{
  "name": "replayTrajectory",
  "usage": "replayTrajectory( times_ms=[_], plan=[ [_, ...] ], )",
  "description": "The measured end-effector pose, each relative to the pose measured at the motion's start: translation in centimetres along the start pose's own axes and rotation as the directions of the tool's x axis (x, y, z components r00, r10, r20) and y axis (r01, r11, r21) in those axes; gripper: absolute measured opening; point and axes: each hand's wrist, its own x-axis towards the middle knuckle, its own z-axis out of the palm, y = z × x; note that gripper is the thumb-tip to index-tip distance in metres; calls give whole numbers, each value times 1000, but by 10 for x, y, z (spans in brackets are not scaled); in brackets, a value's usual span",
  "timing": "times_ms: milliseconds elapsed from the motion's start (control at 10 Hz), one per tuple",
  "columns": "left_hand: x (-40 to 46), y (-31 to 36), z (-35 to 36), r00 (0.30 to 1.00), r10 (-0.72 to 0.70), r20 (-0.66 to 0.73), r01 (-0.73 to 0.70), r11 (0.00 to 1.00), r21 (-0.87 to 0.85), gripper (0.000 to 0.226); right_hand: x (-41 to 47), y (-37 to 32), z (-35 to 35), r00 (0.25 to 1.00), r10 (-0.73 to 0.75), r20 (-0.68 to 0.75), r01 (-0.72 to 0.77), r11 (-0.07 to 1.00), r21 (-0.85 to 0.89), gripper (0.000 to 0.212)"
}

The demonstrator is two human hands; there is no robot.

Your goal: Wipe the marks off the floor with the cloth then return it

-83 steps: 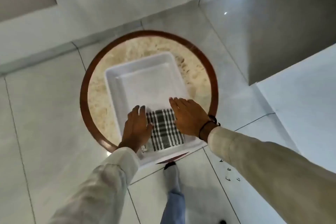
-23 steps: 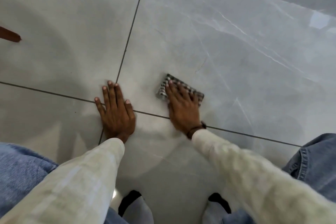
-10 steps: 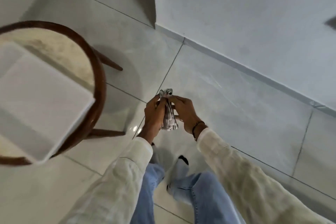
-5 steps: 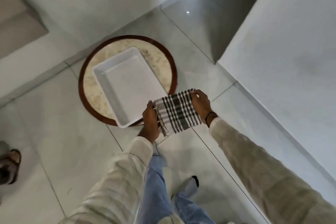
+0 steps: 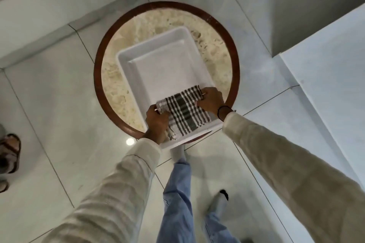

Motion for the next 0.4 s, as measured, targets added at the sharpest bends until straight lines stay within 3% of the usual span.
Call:
replayTrajectory(
  times_ms=[200, 300, 400],
  plan=[
    [26, -2, -4, 997, 57, -55, -51, 992, 114, 45, 14, 13, 9, 990, -50, -130, 50, 999, -2, 27],
    [8, 12, -5, 983, 178, -47, -148, 918, 369, 49, -8, 15, -5, 975, -82, -207, 96, 994, 56, 25],
    [-24, 31, 4, 948, 315, 41, -286, 788, 545, 60, -38, 15, -49, 933, -82, -350, 172, 957, 234, 16]
  ],
)
